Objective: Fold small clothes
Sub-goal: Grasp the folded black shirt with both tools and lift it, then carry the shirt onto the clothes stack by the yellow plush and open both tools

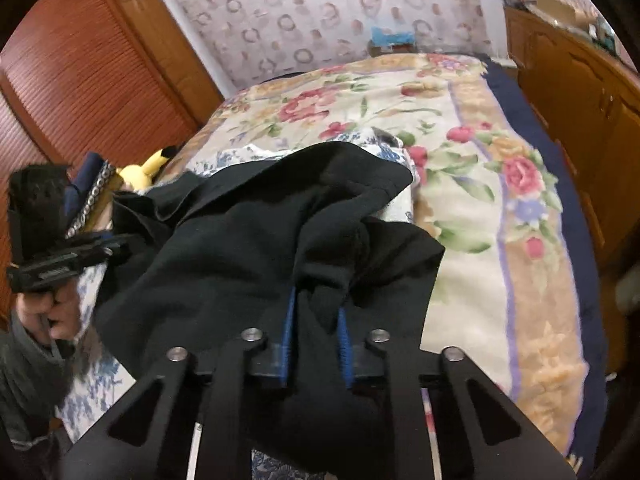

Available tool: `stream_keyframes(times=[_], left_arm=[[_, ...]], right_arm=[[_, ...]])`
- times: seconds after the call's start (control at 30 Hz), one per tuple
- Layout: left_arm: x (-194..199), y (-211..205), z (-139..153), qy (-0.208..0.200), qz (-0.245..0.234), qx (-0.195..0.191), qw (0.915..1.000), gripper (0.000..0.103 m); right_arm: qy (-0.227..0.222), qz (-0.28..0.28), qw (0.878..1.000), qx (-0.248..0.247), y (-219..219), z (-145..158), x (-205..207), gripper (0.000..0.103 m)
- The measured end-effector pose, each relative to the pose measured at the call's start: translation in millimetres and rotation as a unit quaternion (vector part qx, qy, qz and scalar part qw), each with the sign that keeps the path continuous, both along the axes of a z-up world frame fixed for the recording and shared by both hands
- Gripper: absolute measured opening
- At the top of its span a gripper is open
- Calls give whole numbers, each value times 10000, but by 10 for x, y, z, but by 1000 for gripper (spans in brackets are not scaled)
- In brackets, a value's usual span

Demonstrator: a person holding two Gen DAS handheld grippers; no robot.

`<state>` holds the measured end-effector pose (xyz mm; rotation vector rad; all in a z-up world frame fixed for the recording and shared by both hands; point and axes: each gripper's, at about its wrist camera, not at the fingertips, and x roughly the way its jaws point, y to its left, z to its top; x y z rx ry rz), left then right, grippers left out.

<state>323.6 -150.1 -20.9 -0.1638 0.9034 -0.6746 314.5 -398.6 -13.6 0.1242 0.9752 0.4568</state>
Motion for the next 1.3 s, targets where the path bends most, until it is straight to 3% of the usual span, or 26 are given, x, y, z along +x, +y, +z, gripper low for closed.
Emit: stream_keyframes(times=[0.13, 0.17, 0.2, 0.27, 0.37, 0.47, 0.53, 0.57, 0.67, 0.77, 1.07, 1.3], left_arm=[[-105, -5, 207, -211, -23, 59, 9998, 10], [-102, -3, 222, -235, 2, 105, 9997, 10], [-94, 4, 222, -242, 6, 140, 9996, 10], [-89, 25, 196, -222, 13, 148, 9996, 10], [-85, 40, 153, -202, 11, 133, 9997, 10], [-97, 36, 130, -216, -29, 109, 9997, 10], [-113, 19, 142, -249, -73, 87, 9996, 10], [-129, 11, 158, -278, -91, 62, 9996, 10], [-214, -37, 266, -414, -225, -53, 9989, 9], [-336, -106, 453, -621, -363, -175, 9973, 9], [-718, -107, 935, -1096, -620, -532, 9906, 9], [-1040, 338, 1342, -1492, -373, -719, 9855, 9]], right_arm=[[-146, -193, 9992, -307, 33, 29, -50, 16], [-226, -301, 9981, -485, 28, 44, -34, 24], [-312, -417, 9968, -609, 24, 51, -34, 42], [-407, -697, 9935, -797, -22, 39, 6, 60], [-116, -815, 9960, -334, -206, -111, 168, 72], [300, -765, 9956, 449, -353, -275, 290, 72], [355, -727, 9942, 711, -406, -301, 307, 66], [345, -635, 9937, 862, -410, -292, 298, 53], [137, -633, 9959, 626, -378, -201, 219, 38], [-110, -645, 9965, 512, -392, -79, 120, 6], [-944, -718, 9929, 54, -319, 436, -316, 3], [-1495, -476, 9876, 100, 20, 894, -497, 3]])
